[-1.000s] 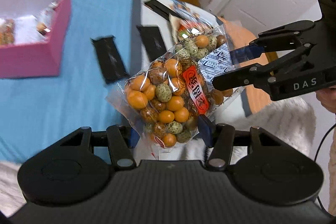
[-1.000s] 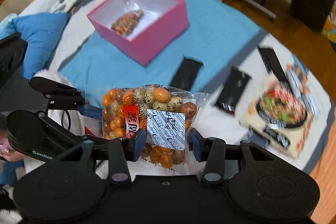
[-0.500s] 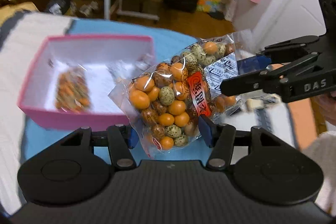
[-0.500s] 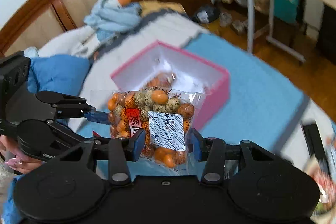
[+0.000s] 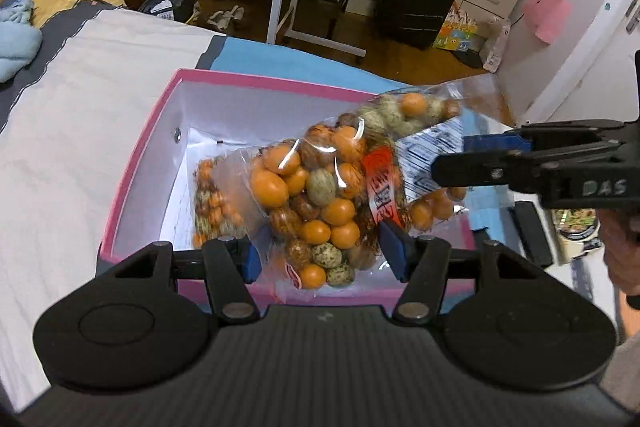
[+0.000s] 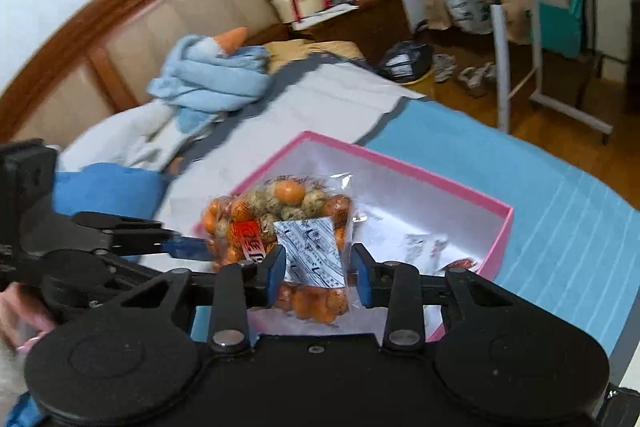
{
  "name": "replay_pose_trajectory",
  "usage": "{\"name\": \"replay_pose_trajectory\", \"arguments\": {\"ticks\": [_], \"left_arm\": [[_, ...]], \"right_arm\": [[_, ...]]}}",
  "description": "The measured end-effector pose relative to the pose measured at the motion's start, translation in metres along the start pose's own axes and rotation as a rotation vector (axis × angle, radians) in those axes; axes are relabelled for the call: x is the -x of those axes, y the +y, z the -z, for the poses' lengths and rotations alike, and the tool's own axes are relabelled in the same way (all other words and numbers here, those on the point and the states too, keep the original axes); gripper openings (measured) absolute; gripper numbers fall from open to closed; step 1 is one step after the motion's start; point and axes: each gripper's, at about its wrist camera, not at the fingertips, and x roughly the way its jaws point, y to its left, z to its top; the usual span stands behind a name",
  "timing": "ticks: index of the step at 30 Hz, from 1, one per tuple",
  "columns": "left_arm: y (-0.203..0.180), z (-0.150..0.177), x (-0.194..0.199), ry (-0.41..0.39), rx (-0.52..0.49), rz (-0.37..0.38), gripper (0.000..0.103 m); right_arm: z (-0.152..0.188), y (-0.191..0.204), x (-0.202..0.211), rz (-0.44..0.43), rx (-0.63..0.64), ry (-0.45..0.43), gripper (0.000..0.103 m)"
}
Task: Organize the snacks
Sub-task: 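Open the left tool to drop the egg bag into the box, then grasp a black snack bar with the left tool while the right tool grasps another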
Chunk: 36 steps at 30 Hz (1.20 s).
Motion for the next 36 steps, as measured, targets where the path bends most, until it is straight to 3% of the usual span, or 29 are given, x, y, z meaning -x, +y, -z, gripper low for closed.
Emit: {"name": "replay_pose_trajectory", "arguments": {"ticks": [4, 9, 13, 17, 27, 32, 36], "left_arm": [[0.008, -0.009, -0.029, 0.045, -0.021, -0.016, 0.059], [0.013, -0.015, -0.049, 0.103, -0.021, -0.023, 0.061], [0.010, -0.015, -0.052, 0.132, -0.047, -0.082, 0.065], [0.003, -0.007, -0.038, 0.052, -0.073, -0.158, 0.067], [-0.057, 0.002, 0.026, -0.049, -0.163, -0.104, 0.072], [-0.110, 0.006, 0.059, -0.087, -0.233, -0.042, 0.076], [-0.152, 0.009, 0.076, -0.093, -0.266, 0.022, 0.080]], "right_arm": [[0.003, -0.015, -0.025, 0.035, -0.068, 0.018, 0.039], [0.013, -0.021, -0.044, 0.070, -0.136, 0.100, 0.037], [0.025, -0.018, -0.049, 0.049, -0.142, 0.166, 0.035], [0.034, -0.012, -0.044, 0.078, -0.090, 0.175, 0.037], [0.034, -0.009, 0.051, 0.099, 0.058, 0.124, 0.044], [0.039, -0.013, 0.109, 0.156, 0.112, 0.108, 0.061], [0.051, -0.016, 0.152, 0.210, 0.179, 0.098, 0.066]]}}
